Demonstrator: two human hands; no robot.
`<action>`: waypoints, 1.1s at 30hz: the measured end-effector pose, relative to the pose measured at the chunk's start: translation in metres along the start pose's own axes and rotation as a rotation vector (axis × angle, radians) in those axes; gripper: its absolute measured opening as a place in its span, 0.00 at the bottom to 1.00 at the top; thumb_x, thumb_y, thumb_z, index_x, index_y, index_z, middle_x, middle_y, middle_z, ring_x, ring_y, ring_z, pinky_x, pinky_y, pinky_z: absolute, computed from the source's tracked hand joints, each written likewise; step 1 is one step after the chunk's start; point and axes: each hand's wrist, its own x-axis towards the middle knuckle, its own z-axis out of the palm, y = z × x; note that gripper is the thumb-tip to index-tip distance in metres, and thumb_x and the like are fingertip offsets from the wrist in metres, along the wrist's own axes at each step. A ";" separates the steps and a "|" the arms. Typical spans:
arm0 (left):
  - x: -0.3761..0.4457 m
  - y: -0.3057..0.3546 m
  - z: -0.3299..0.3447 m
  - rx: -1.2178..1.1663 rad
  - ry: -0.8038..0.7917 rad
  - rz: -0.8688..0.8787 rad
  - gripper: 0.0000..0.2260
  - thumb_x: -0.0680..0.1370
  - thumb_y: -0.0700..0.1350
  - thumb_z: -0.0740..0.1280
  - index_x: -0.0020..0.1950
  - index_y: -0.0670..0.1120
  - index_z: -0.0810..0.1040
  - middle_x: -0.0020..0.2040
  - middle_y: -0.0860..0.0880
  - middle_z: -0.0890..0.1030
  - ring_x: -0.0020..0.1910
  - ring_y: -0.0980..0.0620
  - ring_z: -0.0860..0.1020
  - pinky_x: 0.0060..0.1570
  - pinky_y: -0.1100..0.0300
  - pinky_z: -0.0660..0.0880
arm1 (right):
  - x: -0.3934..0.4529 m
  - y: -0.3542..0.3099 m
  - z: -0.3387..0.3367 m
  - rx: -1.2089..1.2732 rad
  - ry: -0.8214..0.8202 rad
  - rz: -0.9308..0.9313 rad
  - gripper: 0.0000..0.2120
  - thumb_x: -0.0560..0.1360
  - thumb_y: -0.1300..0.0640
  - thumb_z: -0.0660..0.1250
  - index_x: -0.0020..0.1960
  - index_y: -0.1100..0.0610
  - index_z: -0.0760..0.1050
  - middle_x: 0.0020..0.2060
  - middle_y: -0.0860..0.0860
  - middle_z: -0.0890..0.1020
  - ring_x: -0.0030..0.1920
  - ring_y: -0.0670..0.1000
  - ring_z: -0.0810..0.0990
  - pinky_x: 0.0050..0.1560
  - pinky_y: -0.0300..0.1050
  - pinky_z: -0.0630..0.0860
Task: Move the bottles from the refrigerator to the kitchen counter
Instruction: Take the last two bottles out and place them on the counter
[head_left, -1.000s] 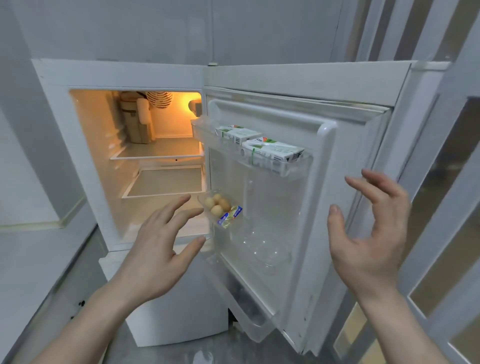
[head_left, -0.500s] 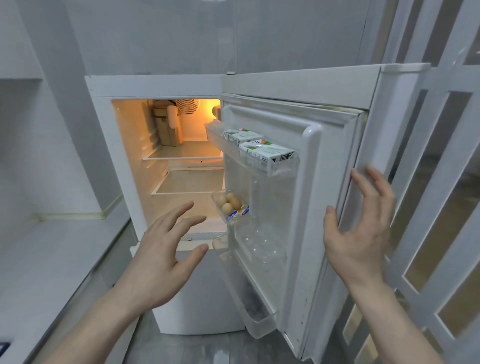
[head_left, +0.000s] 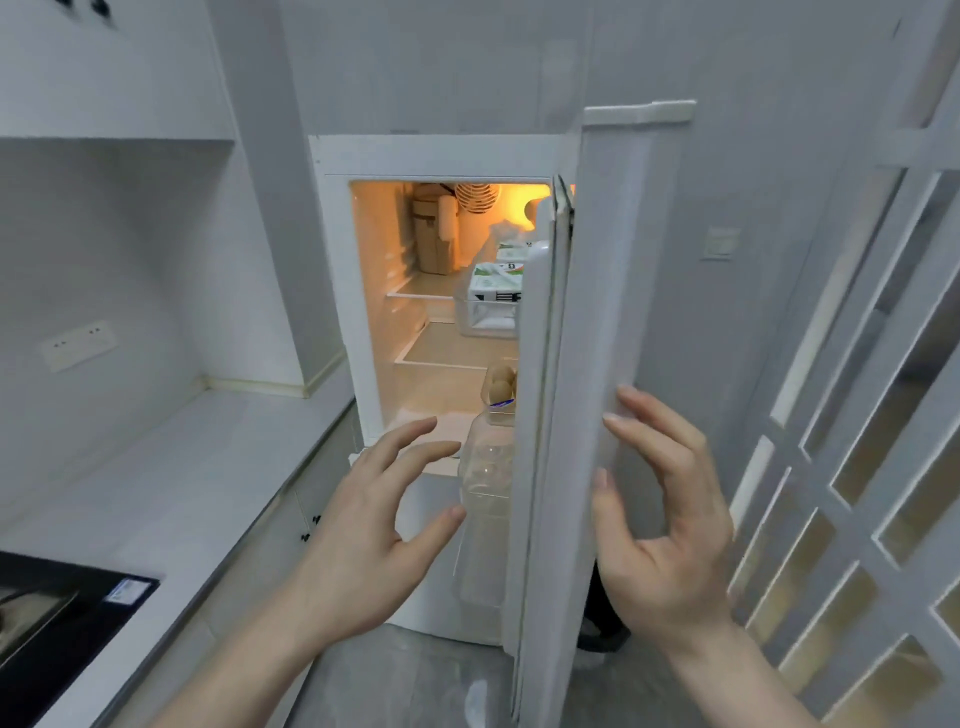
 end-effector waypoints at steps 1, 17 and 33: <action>-0.004 -0.004 -0.004 -0.004 0.007 -0.012 0.20 0.79 0.56 0.70 0.71 0.64 0.71 0.76 0.69 0.62 0.75 0.68 0.61 0.71 0.58 0.66 | 0.000 -0.002 0.010 0.054 -0.018 0.014 0.22 0.73 0.74 0.68 0.64 0.60 0.76 0.68 0.55 0.77 0.71 0.55 0.76 0.69 0.59 0.76; 0.015 -0.133 -0.060 -0.121 0.040 -0.176 0.31 0.79 0.55 0.69 0.77 0.69 0.57 0.66 0.74 0.68 0.62 0.66 0.74 0.56 0.64 0.74 | 0.031 0.008 0.171 0.176 -0.188 0.235 0.29 0.74 0.76 0.69 0.70 0.56 0.75 0.73 0.48 0.73 0.74 0.50 0.72 0.69 0.50 0.76; 0.146 -0.313 -0.074 -0.012 0.240 -0.332 0.14 0.81 0.50 0.68 0.66 0.53 0.72 0.56 0.60 0.77 0.38 0.61 0.80 0.46 0.58 0.72 | 0.055 0.066 0.257 0.028 -0.285 0.420 0.29 0.76 0.69 0.70 0.72 0.46 0.73 0.75 0.38 0.69 0.75 0.41 0.69 0.70 0.49 0.73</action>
